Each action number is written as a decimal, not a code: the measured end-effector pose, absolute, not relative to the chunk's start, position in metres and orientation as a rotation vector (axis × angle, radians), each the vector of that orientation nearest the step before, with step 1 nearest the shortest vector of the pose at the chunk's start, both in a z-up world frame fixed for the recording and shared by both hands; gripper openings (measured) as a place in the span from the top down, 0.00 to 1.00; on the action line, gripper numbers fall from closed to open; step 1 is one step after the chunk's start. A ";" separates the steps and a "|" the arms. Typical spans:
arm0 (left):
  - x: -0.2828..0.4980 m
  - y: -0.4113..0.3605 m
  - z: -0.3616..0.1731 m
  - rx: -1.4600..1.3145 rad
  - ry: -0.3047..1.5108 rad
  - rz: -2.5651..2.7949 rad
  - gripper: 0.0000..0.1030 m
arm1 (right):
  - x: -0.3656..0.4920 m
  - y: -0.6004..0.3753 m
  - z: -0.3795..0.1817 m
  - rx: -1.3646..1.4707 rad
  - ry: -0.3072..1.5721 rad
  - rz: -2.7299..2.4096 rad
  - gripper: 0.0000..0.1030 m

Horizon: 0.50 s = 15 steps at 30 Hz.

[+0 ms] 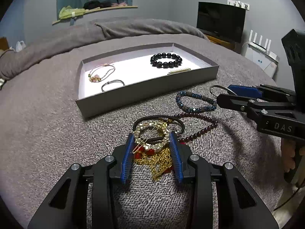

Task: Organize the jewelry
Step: 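Grasp the silver hoop with the right tool while the left tool grasps the gold ring brooch, then carry the silver hoop and gold brooch over the box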

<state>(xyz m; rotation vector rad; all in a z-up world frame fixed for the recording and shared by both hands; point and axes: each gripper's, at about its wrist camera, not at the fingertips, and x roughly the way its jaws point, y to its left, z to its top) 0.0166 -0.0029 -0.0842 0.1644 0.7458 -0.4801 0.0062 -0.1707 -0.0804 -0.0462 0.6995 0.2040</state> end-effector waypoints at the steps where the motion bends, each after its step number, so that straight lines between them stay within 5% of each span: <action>1: 0.016 -0.002 -0.084 0.168 0.742 -0.478 0.62 | 0.006 -0.171 -0.080 -0.047 0.699 0.204 0.55; 15: 0.014 0.011 -0.071 0.144 0.709 -0.457 0.62 | 0.007 -0.173 -0.079 -0.048 0.695 0.200 0.55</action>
